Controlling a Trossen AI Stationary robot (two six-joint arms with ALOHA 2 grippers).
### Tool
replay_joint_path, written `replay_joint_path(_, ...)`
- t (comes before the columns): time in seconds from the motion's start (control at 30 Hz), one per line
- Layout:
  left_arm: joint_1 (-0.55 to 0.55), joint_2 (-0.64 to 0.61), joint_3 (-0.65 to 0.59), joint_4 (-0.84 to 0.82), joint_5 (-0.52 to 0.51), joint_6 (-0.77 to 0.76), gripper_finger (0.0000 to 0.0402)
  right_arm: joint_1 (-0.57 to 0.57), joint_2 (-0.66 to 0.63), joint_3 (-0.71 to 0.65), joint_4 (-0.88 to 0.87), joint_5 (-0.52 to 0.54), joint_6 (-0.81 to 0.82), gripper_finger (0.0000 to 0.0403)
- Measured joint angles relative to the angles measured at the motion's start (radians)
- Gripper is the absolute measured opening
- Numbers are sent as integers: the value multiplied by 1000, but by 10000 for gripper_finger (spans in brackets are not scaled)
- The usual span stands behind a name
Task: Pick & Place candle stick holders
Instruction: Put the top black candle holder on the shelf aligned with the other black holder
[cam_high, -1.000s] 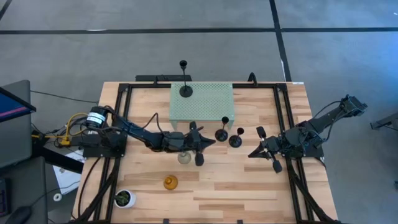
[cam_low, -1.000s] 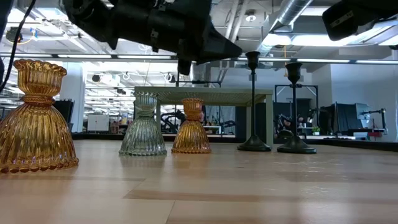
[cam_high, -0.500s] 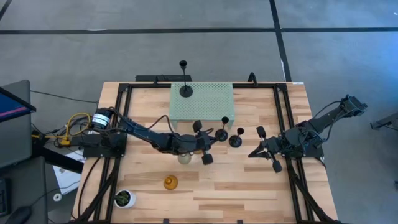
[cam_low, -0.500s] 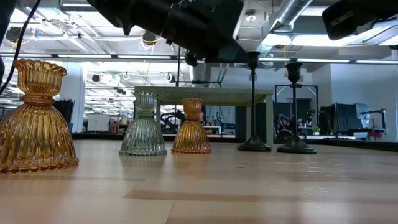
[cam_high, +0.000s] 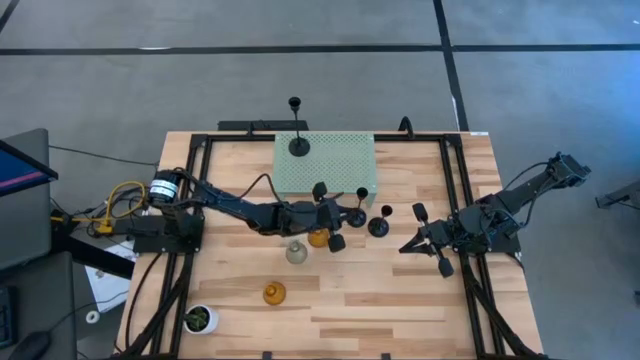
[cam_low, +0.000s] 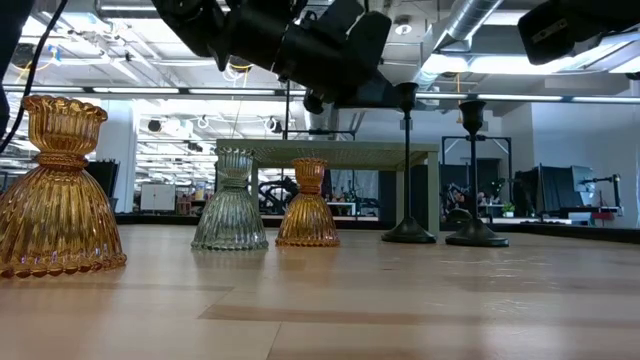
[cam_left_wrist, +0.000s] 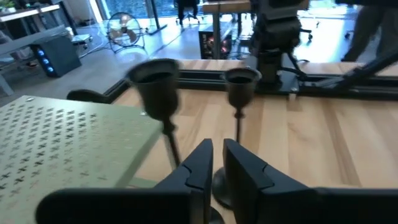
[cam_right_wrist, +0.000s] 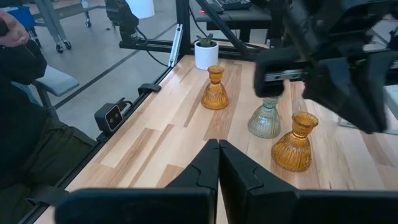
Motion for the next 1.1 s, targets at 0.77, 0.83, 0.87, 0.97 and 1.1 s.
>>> replay_joint_path(0.77,37,79,0,85,21,-76,211,0,0,0,-1,0,-1,0)
replay_joint_path(0.83,48,95,0,116,24,-82,210,1,0,0,-2,-2,-1,0)
replay_joint_path(0.87,53,98,0,126,25,-82,208,2,0,0,-3,-3,0,0)
replay_joint_path(0.97,60,108,0,159,26,-82,203,2,0,0,-8,-4,7,0)
replay_joint_path(1.1,60,105,0,183,26,-78,197,2,0,0,-15,-4,7,0)
